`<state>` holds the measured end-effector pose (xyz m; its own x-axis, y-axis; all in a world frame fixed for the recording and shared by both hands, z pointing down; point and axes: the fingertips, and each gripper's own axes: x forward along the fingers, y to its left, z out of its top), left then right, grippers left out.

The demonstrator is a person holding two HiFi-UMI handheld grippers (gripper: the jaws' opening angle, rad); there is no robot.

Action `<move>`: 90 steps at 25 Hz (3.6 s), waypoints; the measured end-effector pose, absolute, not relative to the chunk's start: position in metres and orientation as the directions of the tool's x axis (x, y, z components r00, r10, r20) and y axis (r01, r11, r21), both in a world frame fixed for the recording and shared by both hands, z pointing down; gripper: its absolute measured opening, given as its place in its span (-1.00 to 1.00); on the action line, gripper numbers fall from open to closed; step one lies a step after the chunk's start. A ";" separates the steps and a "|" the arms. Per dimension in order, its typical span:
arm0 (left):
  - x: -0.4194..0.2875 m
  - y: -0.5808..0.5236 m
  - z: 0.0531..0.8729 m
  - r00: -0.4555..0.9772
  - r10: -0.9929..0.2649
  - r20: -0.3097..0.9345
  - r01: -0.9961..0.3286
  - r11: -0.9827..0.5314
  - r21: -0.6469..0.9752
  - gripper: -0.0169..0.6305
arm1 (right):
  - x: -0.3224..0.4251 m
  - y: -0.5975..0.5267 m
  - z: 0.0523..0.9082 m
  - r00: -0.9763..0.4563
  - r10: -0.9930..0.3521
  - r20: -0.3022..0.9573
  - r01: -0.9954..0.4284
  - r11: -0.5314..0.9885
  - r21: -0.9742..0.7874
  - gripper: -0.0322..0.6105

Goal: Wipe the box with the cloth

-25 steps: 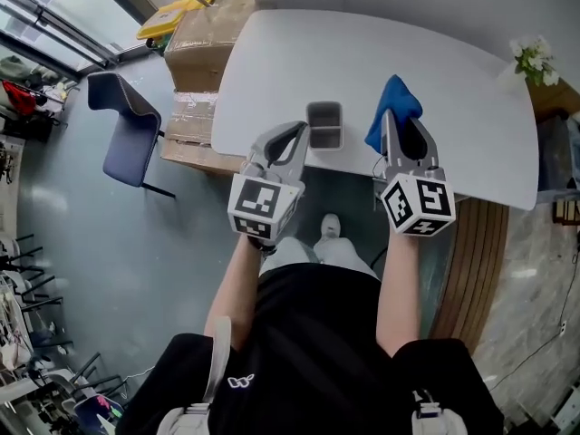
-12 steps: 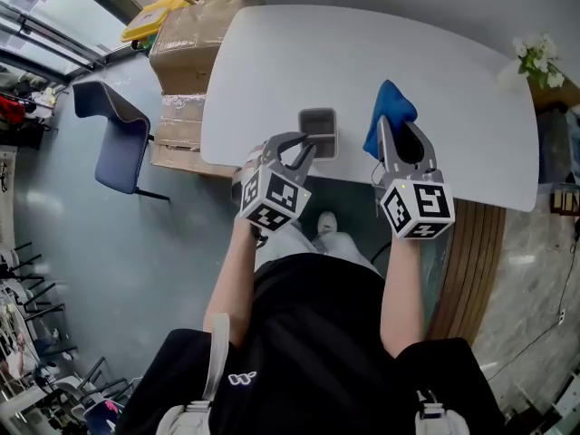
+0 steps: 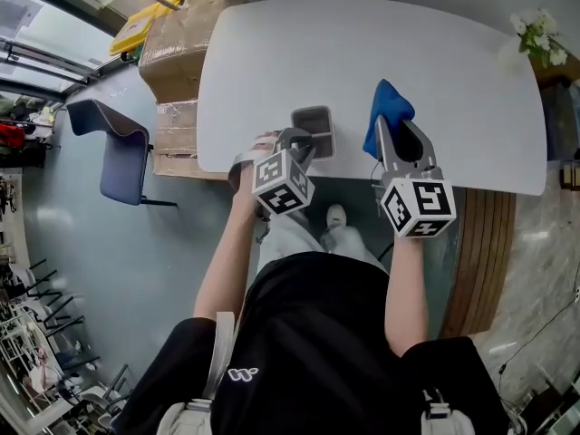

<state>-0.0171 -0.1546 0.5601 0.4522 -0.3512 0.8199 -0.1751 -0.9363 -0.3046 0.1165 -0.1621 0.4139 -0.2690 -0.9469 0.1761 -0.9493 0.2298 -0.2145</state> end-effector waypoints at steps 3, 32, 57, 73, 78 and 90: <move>-0.014 -0.157 0.571 0.421 -0.320 0.849 -0.135 -0.947 -0.290 -0.74 | 0.120 -0.161 0.418 -0.263 -0.947 0.185 -0.950 0.221 -0.220 -0.72; 0.007 -0.176 0.635 0.067 -0.281 0.957 0.096 -0.953 -0.286 -0.74 | 0.139 -0.177 0.444 -0.267 -0.936 0.227 -0.945 0.208 -0.253 -0.72; -0.004 -0.156 0.517 0.727 -0.229 0.648 -0.291 -0.957 -0.012 -0.82 | 0.119 -0.189 0.416 -0.366 -0.919 0.147 -0.915 0.326 -0.239 -0.72; -0.030 -0.142 0.424 0.953 -0.234 0.194 -0.276 -0.932 0.236 -0.82 | 0.040 -0.150 0.334 -0.792 -0.610 0.003 -0.610 0.792 -0.002 -0.73; -0.035 -0.150 0.427 0.936 -0.251 0.247 -0.305 -0.929 0.210 -0.82 | 0.012 -0.120 0.334 -0.889 -0.444 0.112 -0.432 0.894 0.114 -0.73; -0.024 -0.113 0.417 0.935 -0.068 0.349 -0.123 -0.983 0.138 -0.82 | -0.029 -0.086 0.344 -0.948 -0.234 0.216 -0.208 0.969 0.136 -0.72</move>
<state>-0.0239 -0.1133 0.4174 0.9348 -0.0677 0.3486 -0.1228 -0.9827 0.1385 -0.0289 -0.0857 0.3437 -0.9480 -0.2335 0.2163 -0.2077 0.9687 0.1358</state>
